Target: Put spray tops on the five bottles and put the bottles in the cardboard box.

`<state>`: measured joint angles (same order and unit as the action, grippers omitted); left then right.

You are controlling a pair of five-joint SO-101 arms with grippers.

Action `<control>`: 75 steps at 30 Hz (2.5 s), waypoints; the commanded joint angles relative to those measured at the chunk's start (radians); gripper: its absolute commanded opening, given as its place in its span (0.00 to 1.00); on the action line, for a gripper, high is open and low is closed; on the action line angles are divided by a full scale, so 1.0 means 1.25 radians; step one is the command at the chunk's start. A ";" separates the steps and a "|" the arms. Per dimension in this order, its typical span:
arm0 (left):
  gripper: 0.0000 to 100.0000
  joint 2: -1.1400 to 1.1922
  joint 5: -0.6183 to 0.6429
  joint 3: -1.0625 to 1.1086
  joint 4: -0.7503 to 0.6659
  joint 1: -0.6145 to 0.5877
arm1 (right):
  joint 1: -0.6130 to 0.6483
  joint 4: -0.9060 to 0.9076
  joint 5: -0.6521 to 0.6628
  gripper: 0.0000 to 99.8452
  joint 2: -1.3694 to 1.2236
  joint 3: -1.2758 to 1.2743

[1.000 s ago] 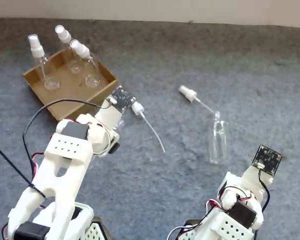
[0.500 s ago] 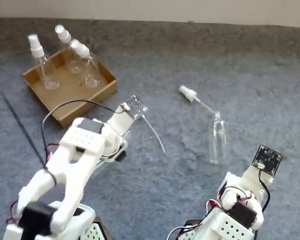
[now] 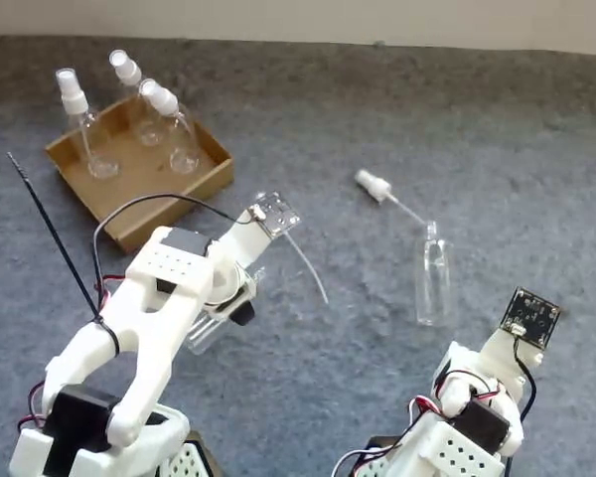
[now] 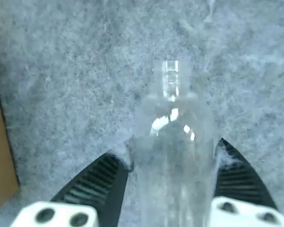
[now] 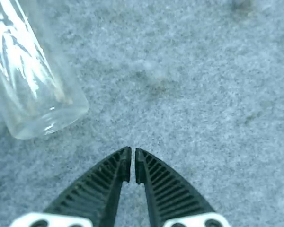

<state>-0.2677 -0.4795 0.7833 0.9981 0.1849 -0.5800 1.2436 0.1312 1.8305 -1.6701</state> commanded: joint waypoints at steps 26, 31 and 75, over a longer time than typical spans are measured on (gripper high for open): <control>0.22 0.184 -0.050 -0.224 0.125 0.012 | -0.003 0.006 0.007 0.02 0.004 -0.107; 0.22 0.209 -0.052 -0.225 0.123 0.013 | -0.003 0.006 0.007 0.02 0.004 -0.107; 0.08 0.207 -0.052 -0.198 0.124 0.014 | -0.003 0.006 0.007 0.02 0.004 -0.107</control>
<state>0.0054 -0.5347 0.5516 1.1469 0.1864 -0.5800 1.2436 0.1312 1.8305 -1.6701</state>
